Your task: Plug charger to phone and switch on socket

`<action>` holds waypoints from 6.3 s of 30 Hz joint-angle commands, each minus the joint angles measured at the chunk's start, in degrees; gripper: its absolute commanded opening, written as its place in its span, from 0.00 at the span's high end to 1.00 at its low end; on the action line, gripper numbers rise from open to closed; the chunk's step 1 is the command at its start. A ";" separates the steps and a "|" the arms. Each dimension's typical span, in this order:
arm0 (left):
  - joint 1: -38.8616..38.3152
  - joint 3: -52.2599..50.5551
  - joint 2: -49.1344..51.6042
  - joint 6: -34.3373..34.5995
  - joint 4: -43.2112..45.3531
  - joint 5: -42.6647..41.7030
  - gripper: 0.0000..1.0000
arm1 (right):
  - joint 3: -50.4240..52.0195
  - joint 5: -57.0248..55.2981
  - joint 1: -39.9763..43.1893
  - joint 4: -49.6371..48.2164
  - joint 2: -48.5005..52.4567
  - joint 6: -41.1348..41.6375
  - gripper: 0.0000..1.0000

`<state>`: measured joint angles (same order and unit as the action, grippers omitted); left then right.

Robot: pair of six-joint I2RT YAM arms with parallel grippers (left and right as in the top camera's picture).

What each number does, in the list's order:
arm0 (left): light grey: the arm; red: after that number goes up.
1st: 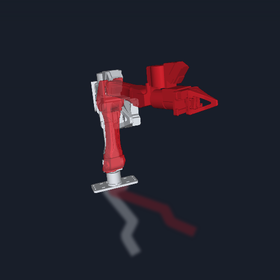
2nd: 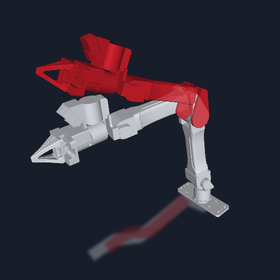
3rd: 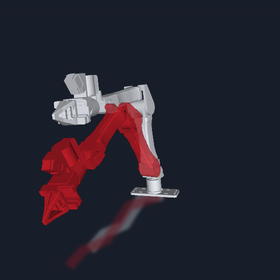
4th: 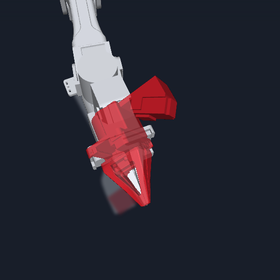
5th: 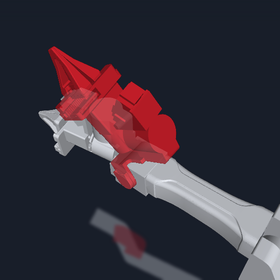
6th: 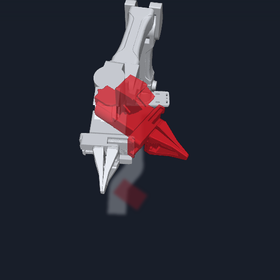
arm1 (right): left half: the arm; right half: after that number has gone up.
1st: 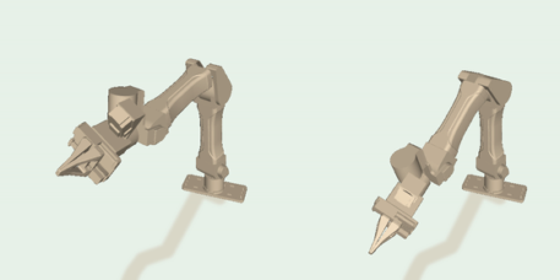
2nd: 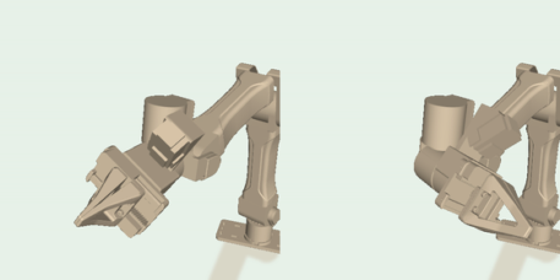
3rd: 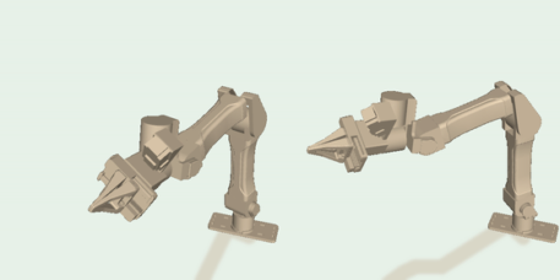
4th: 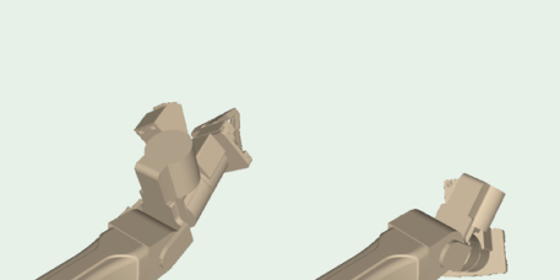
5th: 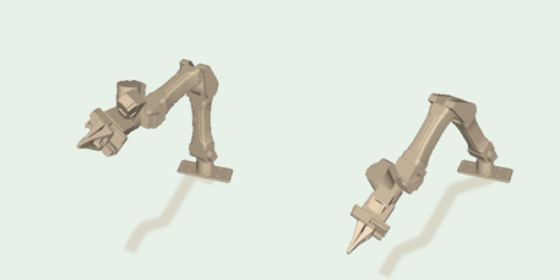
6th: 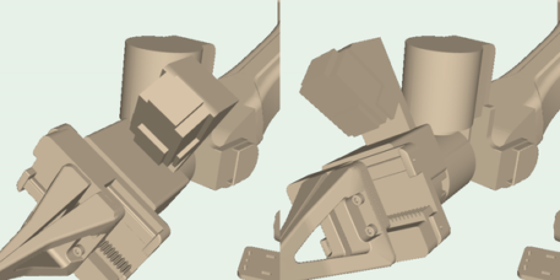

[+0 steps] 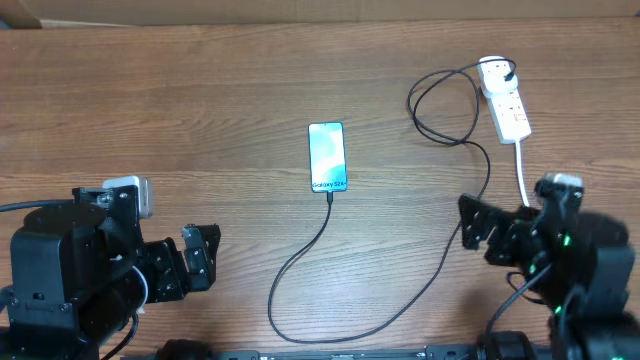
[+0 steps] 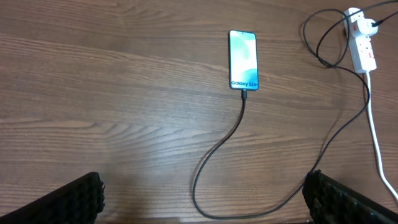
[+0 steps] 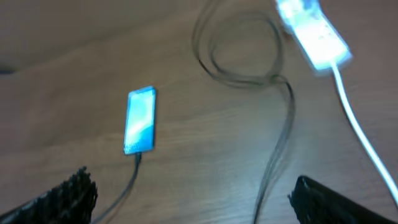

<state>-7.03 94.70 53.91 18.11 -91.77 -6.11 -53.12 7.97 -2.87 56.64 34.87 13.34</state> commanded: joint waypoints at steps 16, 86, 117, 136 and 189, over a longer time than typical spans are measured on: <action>-0.13 -0.09 0.07 0.76 0.09 0.74 0.01 | 36.94 1.51 -1.55 -41.68 -27.34 -25.86 0.00; -0.13 -0.11 0.07 0.76 0.09 0.74 0.01 | 52.68 -7.06 -1.55 -51.84 -34.73 -16.35 0.00; -0.15 -0.11 0.02 0.79 -1.05 0.72 0.01 | 52.68 -7.04 -1.57 -51.84 -34.71 -16.35 0.00; -0.11 -26.38 -18.12 -9.64 31.08 -5.11 0.00 | 52.65 -7.04 -1.57 -51.84 -34.71 -16.35 0.00; 2.54 -94.44 -53.72 -9.55 92.85 1.81 0.00 | 52.65 -7.04 -1.57 -51.84 -34.71 -16.35 0.00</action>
<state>-5.17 0.67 0.91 9.19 3.81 -5.98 -1.06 1.10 -4.16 5.13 0.84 -3.18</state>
